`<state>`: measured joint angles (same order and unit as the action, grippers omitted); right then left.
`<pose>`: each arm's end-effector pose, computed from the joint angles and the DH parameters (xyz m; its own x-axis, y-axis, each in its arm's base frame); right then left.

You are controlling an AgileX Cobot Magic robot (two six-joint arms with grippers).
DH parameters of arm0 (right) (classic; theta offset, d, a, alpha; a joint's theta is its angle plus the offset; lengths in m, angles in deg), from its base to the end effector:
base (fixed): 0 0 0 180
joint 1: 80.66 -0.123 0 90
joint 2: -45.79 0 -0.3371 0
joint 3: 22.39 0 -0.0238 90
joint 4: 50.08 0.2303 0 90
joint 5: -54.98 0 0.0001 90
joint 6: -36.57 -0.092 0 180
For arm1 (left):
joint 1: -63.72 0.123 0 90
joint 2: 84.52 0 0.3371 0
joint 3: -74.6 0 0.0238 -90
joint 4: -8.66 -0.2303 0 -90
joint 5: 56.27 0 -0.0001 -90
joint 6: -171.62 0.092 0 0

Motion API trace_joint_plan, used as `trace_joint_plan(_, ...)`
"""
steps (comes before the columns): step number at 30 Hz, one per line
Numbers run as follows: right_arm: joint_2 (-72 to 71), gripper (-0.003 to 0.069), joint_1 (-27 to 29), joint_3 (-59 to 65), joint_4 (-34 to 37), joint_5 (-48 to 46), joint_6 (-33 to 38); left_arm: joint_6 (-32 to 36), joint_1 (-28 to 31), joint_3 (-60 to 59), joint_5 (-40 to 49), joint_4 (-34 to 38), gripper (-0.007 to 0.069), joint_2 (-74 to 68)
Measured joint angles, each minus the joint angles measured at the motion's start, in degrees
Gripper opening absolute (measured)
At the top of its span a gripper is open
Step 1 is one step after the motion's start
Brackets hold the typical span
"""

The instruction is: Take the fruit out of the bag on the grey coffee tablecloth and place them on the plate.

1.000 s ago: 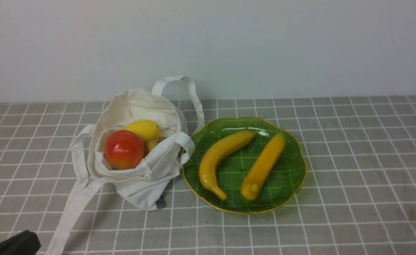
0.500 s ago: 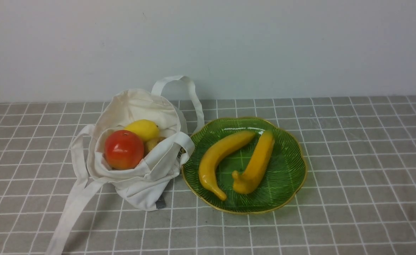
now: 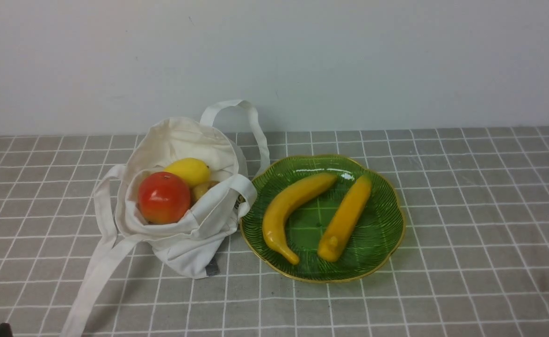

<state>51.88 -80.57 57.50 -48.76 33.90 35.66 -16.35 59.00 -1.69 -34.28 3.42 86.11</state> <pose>-0.0192 0.0008 0.1716 -0.2933 0.0378 -0.9553 0.0046 0.9993 0.0382 -0.0168 0.0046 0.1912 -0.3030 -0.0294 -0.9525 0.0334 0.9986 -0.0414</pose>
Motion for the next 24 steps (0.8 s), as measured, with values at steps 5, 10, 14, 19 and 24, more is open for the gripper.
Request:
trace_joint_plan(5, 0.0, -0.0015, 0.0, 0.0, 0.0, 0.0, 0.0, 0.0, 7.0, 0.0, 1.7, -0.2, -0.0008, 3.1)
trace_joint_plan(10, 0.0, -0.0015, 0.0, 0.0, 0.0, 0.0, 0.0, 0.1, 7.6, -0.3, 4.6, -0.8, -0.0008, 3.4)
trace_joint_plan(14, 0.0, -0.0015, 0.0, 0.0, 0.0, 0.0, 0.0, 0.1, 6.2, -2.3, 4.4, -0.8, -0.0008, 3.4)
trace_joint_plan(19, 0.0, -0.0015, 0.0, 0.0, 0.0, -0.1, 0.0, 0.2, 3.0, -3.5, 0.8, 0.3, -0.0008, 3.4)
trace_joint_plan(24, 0.0, -0.0015, 0.0, 0.0, 0.0, -0.1, 0.0, 0.2, 2.5, -3.6, 0.2, 0.3, -0.0008, 3.4)
